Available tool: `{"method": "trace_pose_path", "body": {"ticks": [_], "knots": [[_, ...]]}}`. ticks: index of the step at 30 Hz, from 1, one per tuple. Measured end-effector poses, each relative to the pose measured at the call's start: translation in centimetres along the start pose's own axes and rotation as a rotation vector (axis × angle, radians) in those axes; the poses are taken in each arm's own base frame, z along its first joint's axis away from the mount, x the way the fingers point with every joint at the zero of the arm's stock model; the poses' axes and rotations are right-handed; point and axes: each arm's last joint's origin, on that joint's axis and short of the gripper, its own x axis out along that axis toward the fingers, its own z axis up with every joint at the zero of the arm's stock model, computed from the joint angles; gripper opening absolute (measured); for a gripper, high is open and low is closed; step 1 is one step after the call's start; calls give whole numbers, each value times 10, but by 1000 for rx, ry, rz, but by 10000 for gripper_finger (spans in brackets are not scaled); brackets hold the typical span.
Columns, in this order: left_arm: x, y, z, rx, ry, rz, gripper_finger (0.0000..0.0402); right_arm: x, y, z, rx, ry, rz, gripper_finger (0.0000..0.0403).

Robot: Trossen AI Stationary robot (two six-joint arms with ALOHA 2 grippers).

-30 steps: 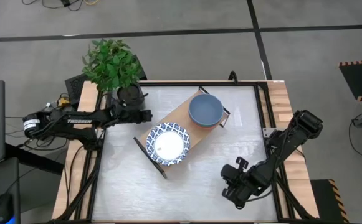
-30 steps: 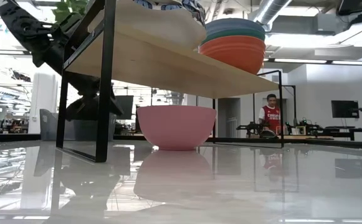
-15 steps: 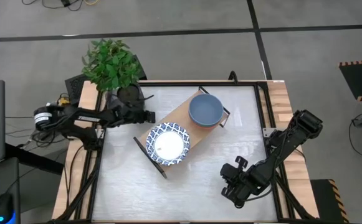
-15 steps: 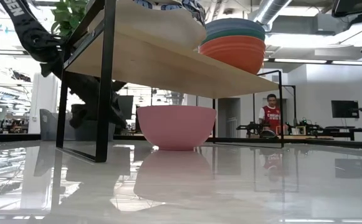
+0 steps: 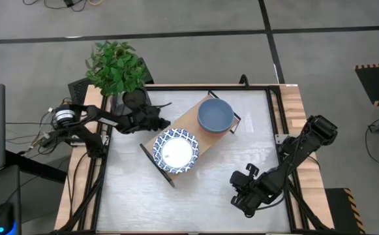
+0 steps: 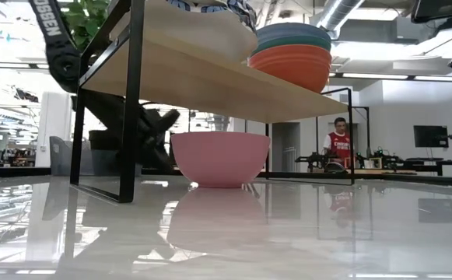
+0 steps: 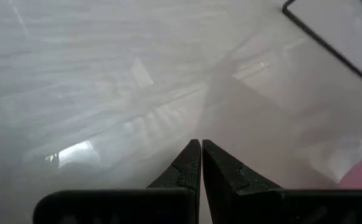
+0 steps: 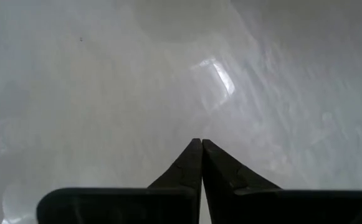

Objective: Place and stack bowls onto a shelf
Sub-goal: Stack the pink bowl on top of the light blue bowl on the shelf

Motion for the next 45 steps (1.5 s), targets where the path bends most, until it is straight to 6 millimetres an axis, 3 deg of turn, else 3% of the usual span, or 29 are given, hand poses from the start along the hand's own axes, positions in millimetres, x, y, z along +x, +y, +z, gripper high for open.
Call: {"method": "trace_pose_path", "body": {"ticks": [11,15,21,26,33,38,45], "knots": [[31,-40,-14,181,173,-188,0,1,0,2,8,-2,-1,21],[31,-56,-17,269,227,-313,0,1,-1,3,0,-2,-4,30],[30,-58,-22,311,300,-376,0,2,-2,5,-50,-34,-21,47],[31,-51,-21,287,305,-271,0,2,-3,8,-129,-108,-52,49],[30,-34,-11,234,320,-153,0,5,-5,15,-100,-125,-61,72],[26,-30,-7,344,216,20,0,5,-3,16,-96,-133,-43,77],[25,-41,-14,509,47,140,0,5,0,17,-28,-144,-15,77]]}}
